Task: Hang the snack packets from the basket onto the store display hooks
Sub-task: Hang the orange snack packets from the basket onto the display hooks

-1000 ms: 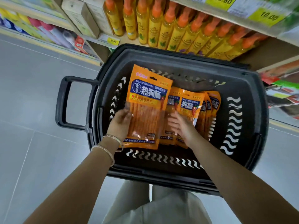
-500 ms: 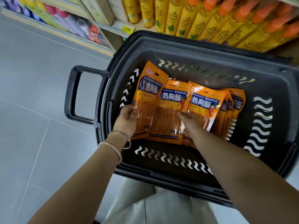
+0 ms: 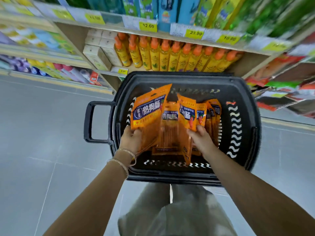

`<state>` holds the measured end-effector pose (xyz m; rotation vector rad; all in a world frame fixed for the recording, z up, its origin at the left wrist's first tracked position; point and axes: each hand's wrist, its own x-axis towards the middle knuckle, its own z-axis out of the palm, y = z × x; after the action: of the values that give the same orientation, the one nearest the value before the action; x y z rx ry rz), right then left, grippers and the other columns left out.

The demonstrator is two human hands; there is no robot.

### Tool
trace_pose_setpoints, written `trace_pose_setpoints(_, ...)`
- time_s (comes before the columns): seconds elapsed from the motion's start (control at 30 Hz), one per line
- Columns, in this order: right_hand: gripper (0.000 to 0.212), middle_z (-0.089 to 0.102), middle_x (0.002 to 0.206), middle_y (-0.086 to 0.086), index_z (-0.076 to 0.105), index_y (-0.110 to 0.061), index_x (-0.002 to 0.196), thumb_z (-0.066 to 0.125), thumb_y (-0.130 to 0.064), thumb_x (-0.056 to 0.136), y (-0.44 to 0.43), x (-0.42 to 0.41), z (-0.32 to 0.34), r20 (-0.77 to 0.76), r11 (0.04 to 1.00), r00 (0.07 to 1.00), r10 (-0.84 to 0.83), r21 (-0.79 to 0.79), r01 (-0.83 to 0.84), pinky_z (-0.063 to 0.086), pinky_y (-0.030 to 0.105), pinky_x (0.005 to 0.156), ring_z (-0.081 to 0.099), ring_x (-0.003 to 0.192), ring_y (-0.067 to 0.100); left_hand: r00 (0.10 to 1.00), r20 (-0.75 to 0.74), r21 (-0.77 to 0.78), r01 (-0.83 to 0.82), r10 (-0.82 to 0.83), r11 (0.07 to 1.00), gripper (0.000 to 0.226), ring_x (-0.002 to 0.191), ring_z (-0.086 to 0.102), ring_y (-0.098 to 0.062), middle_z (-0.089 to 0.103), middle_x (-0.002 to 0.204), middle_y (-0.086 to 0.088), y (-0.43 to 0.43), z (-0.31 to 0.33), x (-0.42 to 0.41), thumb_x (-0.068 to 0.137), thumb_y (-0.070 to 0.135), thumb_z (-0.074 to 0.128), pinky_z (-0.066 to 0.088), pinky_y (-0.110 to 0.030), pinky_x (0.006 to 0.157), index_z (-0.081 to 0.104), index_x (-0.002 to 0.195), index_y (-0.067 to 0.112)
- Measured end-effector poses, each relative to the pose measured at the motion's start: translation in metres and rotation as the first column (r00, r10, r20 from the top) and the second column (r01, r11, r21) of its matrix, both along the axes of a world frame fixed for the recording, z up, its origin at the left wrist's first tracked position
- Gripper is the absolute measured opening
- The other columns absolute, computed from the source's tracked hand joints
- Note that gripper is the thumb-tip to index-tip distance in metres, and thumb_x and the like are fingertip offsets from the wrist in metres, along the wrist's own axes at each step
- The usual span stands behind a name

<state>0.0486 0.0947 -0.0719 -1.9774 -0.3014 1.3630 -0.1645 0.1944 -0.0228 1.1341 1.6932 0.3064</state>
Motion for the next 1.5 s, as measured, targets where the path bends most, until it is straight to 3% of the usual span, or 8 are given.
trace_pose_setpoints(0.23, 0.013, 0.062, 0.095, -0.017, 0.056, -0.028, 0.107, 0.053, -0.030, 0.095, -0.072, 0.024, 0.086, 0.419, 0.956, 0.892, -0.170, 0.291, 0.046, 0.048, 0.037, 0.088, 0.060, 0.094, 0.012, 0.987, 0.162, 0.102, 0.003, -0.020, 0.995, 0.009, 0.090, 0.053, -0.023, 0.056, 0.084, 0.007, -0.028, 0.065, 0.032, 0.089, 0.025, 0.046, 0.041, -0.035, 0.083, 0.054, 0.085, 0.025)
trace_pose_setpoints(0.33, 0.026, 0.065, 0.102, 0.005, 0.055, -0.018, 0.117, 0.051, -0.033, 0.095, -0.117, 0.039, 0.109, 0.479, 0.944, 0.840, -0.256, 0.312, 0.109, 0.051, 0.044, 0.082, 0.062, 0.092, 0.026, 0.973, 0.186, 0.166, 0.109, -0.140, 0.980, 0.016, 0.084, 0.058, -0.013, 0.060, 0.085, 0.011, -0.046, 0.084, 0.060, 0.085, 0.041, 0.056, 0.043, -0.032, 0.076, 0.059, 0.088, 0.026)
trace_pose_setpoints(0.4, 0.023, 0.065, 0.095, 0.005, 0.056, -0.014, 0.114, 0.052, -0.025, 0.095, -0.151, 0.050, 0.122, 0.511, 0.922, 0.796, -0.325, 0.358, 0.146, 0.050, 0.030, 0.079, 0.064, 0.086, 0.012, 0.960, 0.170, 0.229, 0.183, -0.224, 0.956, 0.021, 0.073, 0.055, 0.002, 0.060, 0.076, 0.018, -0.061, 0.096, 0.083, 0.083, 0.046, 0.061, 0.042, -0.025, 0.066, 0.059, 0.074, 0.028)
trace_pose_setpoints(0.87, 0.013, 0.058, 0.080, -0.011, 0.057, -0.026, 0.091, 0.047, -0.020, 0.098, -0.387, 0.175, 0.137, 0.492, 0.823, 0.660, -0.568, 0.349, 0.448, 0.037, 0.015, 0.064, 0.056, 0.080, 0.005, 0.820, 0.160, 0.379, 0.463, -0.550, 0.801, 0.017, 0.098, 0.061, -0.016, 0.068, 0.102, -0.006, -0.245, 0.102, 0.277, 0.089, 0.030, 0.061, 0.042, -0.025, 0.085, 0.066, 0.096, 0.016)
trace_pose_setpoints(1.07, 0.026, 0.065, 0.097, 0.017, 0.062, -0.006, 0.097, 0.044, -0.026, 0.099, -0.432, 0.230, 0.129, 0.529, 0.831, 0.650, -0.546, 0.245, 0.499, 0.047, 0.043, 0.081, 0.060, 0.095, 0.034, 0.816, 0.146, 0.293, 0.505, -0.560, 0.812, 0.035, 0.094, 0.058, -0.020, 0.066, 0.101, -0.008, -0.284, 0.099, 0.337, 0.078, 0.024, 0.067, 0.033, -0.018, 0.071, 0.064, 0.108, 0.008)
trace_pose_setpoints(1.2, 0.024, 0.062, 0.105, 0.006, 0.057, -0.010, 0.118, 0.042, -0.016, 0.100, -0.428, 0.265, 0.139, 0.526, 0.814, 0.623, -0.579, 0.327, 0.480, 0.043, 0.032, 0.085, 0.058, 0.101, 0.029, 0.823, 0.155, 0.283, 0.493, -0.547, 0.822, 0.032, 0.079, 0.055, -0.020, 0.061, 0.099, -0.005, -0.276, 0.112, 0.379, 0.086, 0.008, 0.060, 0.040, -0.018, 0.063, 0.056, 0.117, 0.005)
trace_pose_setpoints(1.3, 0.025, 0.062, 0.110, 0.004, 0.057, -0.009, 0.118, 0.043, -0.016, 0.099, -0.411, 0.304, 0.151, 0.551, 0.800, 0.581, -0.600, 0.391, 0.455, 0.040, 0.029, 0.087, 0.056, 0.106, 0.023, 0.844, 0.228, 0.202, 0.447, -0.486, 0.871, 0.029, 0.100, 0.057, -0.031, 0.059, 0.117, -0.015, -0.256, 0.127, 0.418, 0.090, 0.019, 0.055, 0.047, -0.038, 0.090, 0.057, 0.116, 0.006)
trace_pose_setpoints(1.5, 0.023, 0.063, 0.083, -0.007, 0.064, -0.018, 0.091, 0.047, -0.033, 0.097, -0.345, 0.396, 0.202, 0.582, 0.753, 0.484, -0.654, 0.561, 0.344, 0.035, 0.018, 0.063, 0.056, 0.081, 0.007, 0.925, 0.173, 0.276, 0.285, -0.339, 0.918, 0.083, 0.094, 0.049, -0.025, 0.052, 0.112, -0.005, -0.202, 0.181, 0.483, 0.078, 0.076, 0.041, 0.029, -0.030, 0.079, 0.047, 0.132, 0.012)
